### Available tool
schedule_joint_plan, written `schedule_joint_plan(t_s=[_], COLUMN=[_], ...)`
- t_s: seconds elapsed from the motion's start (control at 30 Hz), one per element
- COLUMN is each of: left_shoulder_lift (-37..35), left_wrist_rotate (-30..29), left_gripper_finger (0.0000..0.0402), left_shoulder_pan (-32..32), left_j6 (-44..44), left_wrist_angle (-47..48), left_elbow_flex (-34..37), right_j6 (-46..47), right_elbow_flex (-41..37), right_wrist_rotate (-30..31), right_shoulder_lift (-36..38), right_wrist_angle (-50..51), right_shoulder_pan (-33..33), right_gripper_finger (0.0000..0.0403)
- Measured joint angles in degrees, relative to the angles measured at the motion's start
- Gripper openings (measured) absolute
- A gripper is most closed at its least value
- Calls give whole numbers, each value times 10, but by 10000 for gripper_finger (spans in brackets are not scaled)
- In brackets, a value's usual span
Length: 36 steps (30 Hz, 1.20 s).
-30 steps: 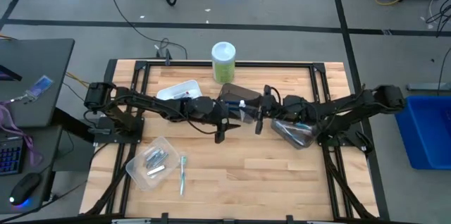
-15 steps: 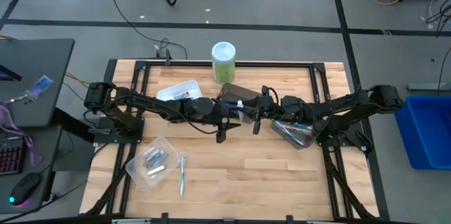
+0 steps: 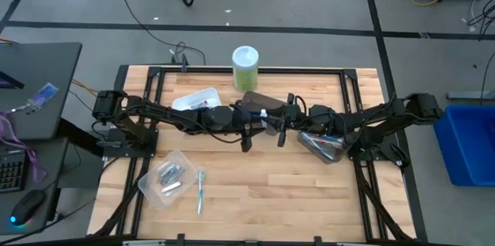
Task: Pick & Place Travel size toiletries
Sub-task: Put the toothpaste into the white bin
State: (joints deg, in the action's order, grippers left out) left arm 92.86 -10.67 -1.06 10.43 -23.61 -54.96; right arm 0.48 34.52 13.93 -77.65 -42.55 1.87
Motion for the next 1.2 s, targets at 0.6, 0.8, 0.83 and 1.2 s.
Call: schedule_joint_plan(t_s=[0.6, 0.8, 0.83, 1.2], left_shoulder_lift=[0, 0, 0, 0], left_wrist_rotate=[-33, -33, -33, -34], left_gripper_finger=[85, 40, 34, 13], left_shoulder_pan=[1, 2, 2, 3], left_j6=[8, 9, 9, 9], left_wrist_angle=[-4, -4, -4, -3], left_elbow_flex=[0, 0, 0, 0], right_j6=[-9, -9, -13, -15], right_elbow_flex=[0, 0, 0, 0], right_wrist_rotate=[0, 14, 14, 50], right_shoulder_lift=[0, 0, 0, 0], right_wrist_angle=[-14, -12, -12, 5], right_shoulder_pan=[11, 11, 11, 12], right_gripper_finger=[94, 98, 101, 137])
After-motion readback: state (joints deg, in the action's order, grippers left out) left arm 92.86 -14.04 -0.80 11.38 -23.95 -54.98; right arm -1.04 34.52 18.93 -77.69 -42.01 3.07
